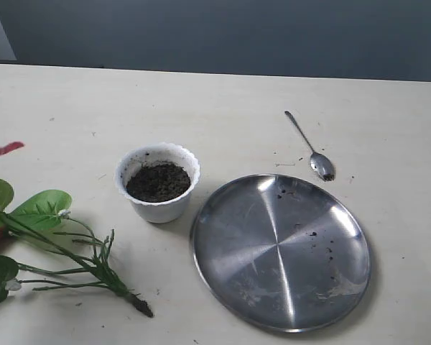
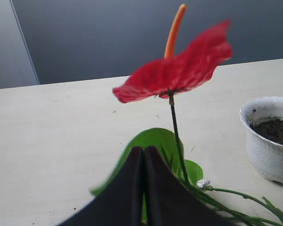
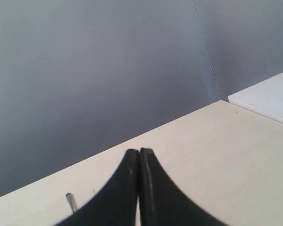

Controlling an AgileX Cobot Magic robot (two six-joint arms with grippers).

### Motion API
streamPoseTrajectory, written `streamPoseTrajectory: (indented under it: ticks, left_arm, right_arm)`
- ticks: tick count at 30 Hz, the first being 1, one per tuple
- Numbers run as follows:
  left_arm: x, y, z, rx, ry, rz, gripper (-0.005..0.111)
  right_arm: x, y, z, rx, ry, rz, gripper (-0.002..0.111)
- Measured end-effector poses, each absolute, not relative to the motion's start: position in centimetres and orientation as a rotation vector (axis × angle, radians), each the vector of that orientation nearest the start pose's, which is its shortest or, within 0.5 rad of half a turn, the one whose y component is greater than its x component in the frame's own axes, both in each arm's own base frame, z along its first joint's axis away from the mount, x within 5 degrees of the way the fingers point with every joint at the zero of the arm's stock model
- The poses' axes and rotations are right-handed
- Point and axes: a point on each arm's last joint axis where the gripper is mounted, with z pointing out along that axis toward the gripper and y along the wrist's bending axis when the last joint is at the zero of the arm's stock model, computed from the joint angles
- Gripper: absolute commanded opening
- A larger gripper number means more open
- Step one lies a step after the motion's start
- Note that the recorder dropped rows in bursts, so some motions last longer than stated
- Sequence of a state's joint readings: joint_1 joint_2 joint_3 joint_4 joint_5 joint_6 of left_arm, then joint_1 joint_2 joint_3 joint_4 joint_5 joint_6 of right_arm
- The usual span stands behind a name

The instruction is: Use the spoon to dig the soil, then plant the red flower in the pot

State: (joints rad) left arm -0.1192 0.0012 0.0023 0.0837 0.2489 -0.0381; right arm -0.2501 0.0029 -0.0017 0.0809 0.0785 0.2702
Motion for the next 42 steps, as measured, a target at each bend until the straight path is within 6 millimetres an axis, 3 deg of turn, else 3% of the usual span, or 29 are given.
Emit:
streamPoseTrajectory:
  ticks: [4, 10, 14, 23, 31, 42]
  left_arm:
    - [5.5, -0.5, 19.0, 0.125, 1.731, -0.038, 0.001]
    - [5.5, -0.5, 19.0, 0.125, 1.731, -0.038, 0.001]
    - [5.5, -0.5, 19.0, 0.125, 1.731, -0.038, 0.001]
    - [5.5, -0.5, 19.0, 0.125, 1.731, -0.038, 0.001]
    - [5.5, -0.5, 19.0, 0.125, 1.731, -0.038, 0.001]
    - [5.5, -0.5, 19.0, 0.125, 1.731, -0.038, 0.001]
  right_arm:
    - [5.5, -1.3, 20.7, 0.478, 1.486, 0.108, -0.001]
    - [5.5, -1.4, 21.4, 0.93, 1.202, 0.658, -0.001]
    - [5.4, -1.5, 21.5, 1.076, 1.079, 0.837, -0.001]
    - [5.3, -1.8, 21.8, 1.103, 1.014, 0.867, -0.001]
    - [4.3, -3.3, 23.2, 1.114, 0.728, 0.847, -0.001]
    - [4.2, -3.4, 23.3, 1.094, 0.714, 0.825, -0.001]
